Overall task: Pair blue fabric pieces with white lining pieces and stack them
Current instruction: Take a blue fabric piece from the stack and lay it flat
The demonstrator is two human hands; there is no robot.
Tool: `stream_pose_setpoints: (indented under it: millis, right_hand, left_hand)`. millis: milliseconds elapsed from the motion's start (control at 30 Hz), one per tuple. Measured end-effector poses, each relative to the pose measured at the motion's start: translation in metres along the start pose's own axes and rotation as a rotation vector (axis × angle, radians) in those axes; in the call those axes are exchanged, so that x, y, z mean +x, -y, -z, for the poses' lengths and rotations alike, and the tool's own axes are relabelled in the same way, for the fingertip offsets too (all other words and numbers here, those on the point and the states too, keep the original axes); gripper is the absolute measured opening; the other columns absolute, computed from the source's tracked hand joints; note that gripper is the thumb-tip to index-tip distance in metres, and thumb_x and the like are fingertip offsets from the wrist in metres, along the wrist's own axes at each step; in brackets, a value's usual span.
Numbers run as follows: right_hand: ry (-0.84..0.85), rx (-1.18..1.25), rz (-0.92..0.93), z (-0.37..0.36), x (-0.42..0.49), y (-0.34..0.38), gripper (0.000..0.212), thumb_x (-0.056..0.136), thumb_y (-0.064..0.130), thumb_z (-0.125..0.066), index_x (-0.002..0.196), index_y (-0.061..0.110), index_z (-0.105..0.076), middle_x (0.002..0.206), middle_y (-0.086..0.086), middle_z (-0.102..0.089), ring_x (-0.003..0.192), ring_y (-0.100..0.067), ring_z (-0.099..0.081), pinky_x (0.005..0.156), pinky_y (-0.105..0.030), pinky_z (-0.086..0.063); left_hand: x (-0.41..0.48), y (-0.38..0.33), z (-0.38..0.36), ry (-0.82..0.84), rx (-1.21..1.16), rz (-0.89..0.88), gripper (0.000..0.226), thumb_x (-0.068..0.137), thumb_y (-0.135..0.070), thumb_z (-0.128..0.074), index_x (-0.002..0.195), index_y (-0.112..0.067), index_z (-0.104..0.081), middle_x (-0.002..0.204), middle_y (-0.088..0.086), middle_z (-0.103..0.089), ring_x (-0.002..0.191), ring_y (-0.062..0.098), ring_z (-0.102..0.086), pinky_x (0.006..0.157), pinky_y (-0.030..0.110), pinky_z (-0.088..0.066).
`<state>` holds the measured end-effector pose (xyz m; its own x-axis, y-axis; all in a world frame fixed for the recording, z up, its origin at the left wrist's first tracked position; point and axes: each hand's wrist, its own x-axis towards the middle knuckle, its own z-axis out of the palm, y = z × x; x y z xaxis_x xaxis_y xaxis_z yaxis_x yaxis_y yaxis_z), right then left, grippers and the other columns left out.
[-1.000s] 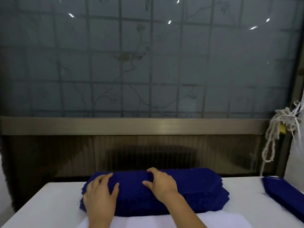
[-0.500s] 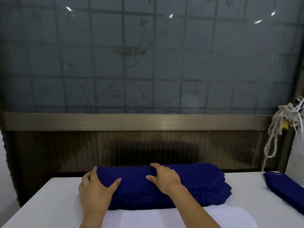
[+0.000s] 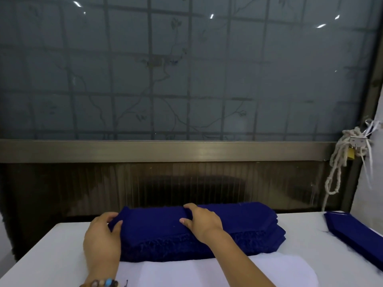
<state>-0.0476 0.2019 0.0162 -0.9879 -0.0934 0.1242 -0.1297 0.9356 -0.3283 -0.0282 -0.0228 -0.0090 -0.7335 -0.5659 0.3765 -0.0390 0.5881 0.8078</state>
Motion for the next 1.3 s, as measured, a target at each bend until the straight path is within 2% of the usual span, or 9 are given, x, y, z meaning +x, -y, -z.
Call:
stream_pose_setpoints:
  millis: [133,567,733,833,933,1033,1100,1200,1300]
  right_hand:
    - [0.005,-0.013,-0.003,0.0002,0.0005,-0.0006,0.056,0.097,0.051,-0.044,0.147,0.029,-0.029,0.133,-0.004,-0.056,0.115,-0.025,-0.056,0.088,-0.036,-0.048]
    - [0.001,-0.013,-0.011,0.0011,-0.0013,0.0016,0.055,0.097,0.051,-0.043,0.147,0.03,-0.03,0.133,-0.004,-0.056,0.114,-0.025,-0.057,0.088,-0.037,-0.048]
    - [-0.001,-0.013,-0.012,0.0015,-0.0014,0.0016,0.055,0.098,0.05,-0.043,0.147,0.03,-0.03,0.134,-0.005,-0.055,0.115,-0.026,-0.056,0.087,-0.037,-0.049]
    - [-0.003,-0.006,-0.008,0.0015,-0.0018,0.0008,0.055,0.097,0.05,-0.044,0.147,0.03,-0.03,0.134,-0.004,-0.055,0.116,-0.025,-0.056,0.088,-0.037,-0.048]
    - [-0.01,-0.011,-0.012,0.001,-0.0012,0.0011,0.055,0.097,0.05,-0.044,0.147,0.03,-0.03,0.133,-0.004,-0.056,0.114,-0.025,-0.057,0.086,-0.036,-0.049]
    - [-0.014,-0.009,-0.004,0.0002,-0.0008,0.0005,0.055,0.098,0.05,-0.044,0.147,0.031,-0.029,0.132,-0.004,-0.056,0.113,-0.025,-0.058,0.085,-0.036,-0.049]
    - [-0.015,-0.007,0.012,-0.0008,-0.0009,-0.0007,0.053,0.098,0.049,-0.043,0.146,0.035,-0.029,0.132,-0.003,-0.057,0.113,-0.024,-0.057,0.085,-0.036,-0.049]
    - [-0.017,-0.013,0.03,-0.0015,-0.0004,-0.0018,0.051,0.098,0.049,-0.043,0.146,0.039,-0.029,0.134,-0.002,-0.056,0.114,-0.024,-0.057,0.086,-0.036,-0.048]
    - [-0.009,-0.016,0.036,-0.001,-0.0001,-0.0013,0.05,0.098,0.049,-0.042,0.146,0.039,-0.029,0.133,-0.002,-0.057,0.112,-0.024,-0.057,0.084,-0.035,-0.048]
  left_hand:
    - [0.0008,0.0051,0.0013,-0.054,-0.092,0.04,0.009,0.086,-0.009,-0.068,0.094,-0.011,-0.066,0.093,0.01,-0.068,0.085,0.024,-0.057,0.082,0.045,-0.048]
    - [0.0038,0.0066,0.0036,-0.083,-0.17,0.012,0.013,0.093,-0.019,-0.06,0.086,-0.009,-0.057,0.069,0.005,-0.055,0.065,0.018,-0.05,0.062,0.031,-0.037]
    - [0.0039,0.0106,0.0045,-0.095,-0.071,-0.129,0.023,0.094,-0.018,-0.061,0.076,-0.003,-0.066,0.061,0.008,-0.059,0.057,0.018,-0.05,0.056,0.027,-0.035]
    - [0.0001,0.0083,0.0058,-0.152,-0.026,-0.267,0.016,0.089,-0.011,-0.066,0.096,0.002,-0.074,0.088,0.017,-0.072,0.08,0.027,-0.061,0.074,0.036,-0.048]
    - [0.0,0.0046,0.007,-0.188,0.002,-0.38,0.024,0.085,-0.009,-0.07,0.108,-0.002,-0.073,0.109,0.014,-0.07,0.106,0.031,-0.058,0.088,0.042,-0.048]
    - [0.0016,0.0016,0.0081,-0.12,-0.221,-0.277,0.021,0.09,-0.014,-0.065,0.108,-0.005,-0.07,0.093,0.004,-0.07,0.085,0.012,-0.06,0.074,0.022,-0.047]
    - [0.0022,0.003,0.0064,-0.066,-0.307,-0.189,0.014,0.092,-0.017,-0.062,0.102,-0.01,-0.068,0.08,-0.009,-0.063,0.076,0.002,-0.057,0.065,0.016,-0.042]
    - [0.0025,0.0069,0.0033,0.046,-0.312,-0.15,0.004,0.092,-0.018,-0.063,0.095,-0.019,-0.061,0.082,-0.011,-0.061,0.083,0.011,-0.061,0.066,0.021,-0.044]
    - [0.0024,0.009,-0.0001,0.14,-0.318,-0.14,0.017,0.087,-0.014,-0.069,0.1,-0.021,-0.06,0.094,-0.008,-0.062,0.093,0.012,-0.058,0.081,0.029,-0.048]
